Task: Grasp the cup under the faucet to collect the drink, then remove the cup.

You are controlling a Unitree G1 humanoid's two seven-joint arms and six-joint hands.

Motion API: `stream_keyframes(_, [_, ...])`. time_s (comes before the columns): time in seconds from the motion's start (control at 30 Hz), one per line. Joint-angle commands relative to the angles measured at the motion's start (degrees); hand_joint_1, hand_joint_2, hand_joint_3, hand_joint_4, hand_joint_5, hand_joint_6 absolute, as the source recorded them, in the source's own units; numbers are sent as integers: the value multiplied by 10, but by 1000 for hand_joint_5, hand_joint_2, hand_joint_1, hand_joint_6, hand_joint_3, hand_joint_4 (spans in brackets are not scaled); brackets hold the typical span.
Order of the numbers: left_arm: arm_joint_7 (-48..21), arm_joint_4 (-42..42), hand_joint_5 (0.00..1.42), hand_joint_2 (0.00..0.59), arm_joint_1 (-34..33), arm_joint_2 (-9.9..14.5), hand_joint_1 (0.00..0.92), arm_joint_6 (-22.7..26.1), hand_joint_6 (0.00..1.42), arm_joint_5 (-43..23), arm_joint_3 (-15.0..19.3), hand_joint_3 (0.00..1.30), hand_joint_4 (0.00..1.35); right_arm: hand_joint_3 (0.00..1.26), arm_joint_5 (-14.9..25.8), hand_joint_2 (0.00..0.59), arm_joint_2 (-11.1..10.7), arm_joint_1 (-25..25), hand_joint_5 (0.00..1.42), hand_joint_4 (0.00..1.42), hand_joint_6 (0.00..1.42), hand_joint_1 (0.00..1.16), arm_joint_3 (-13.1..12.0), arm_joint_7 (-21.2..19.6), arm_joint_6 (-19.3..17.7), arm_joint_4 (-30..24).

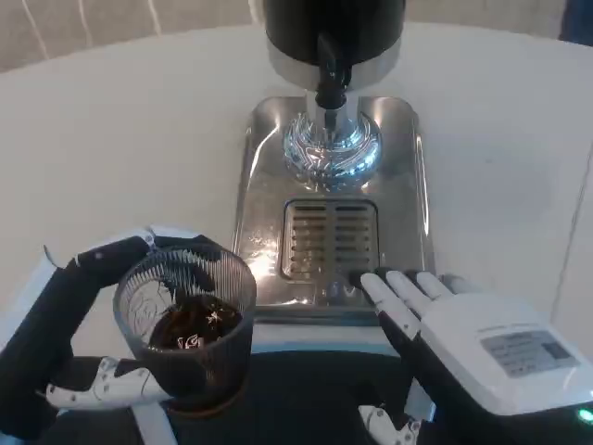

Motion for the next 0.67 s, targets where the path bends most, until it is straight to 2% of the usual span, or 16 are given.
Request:
stream_keyframes(0.03, [1,-4,1300,41,-3,0,590,-2,578,-9,5,928,1124,0,-5,554,6,3,0,0,0,341,3,8,-3,-9])
stream_keyframes(0.67, [-1,3,1300,39,-13,-1,590,0,571,-11,3,928,1125,0,-6,554,12,-11,0,0,0,342,1,19,-1,-9])
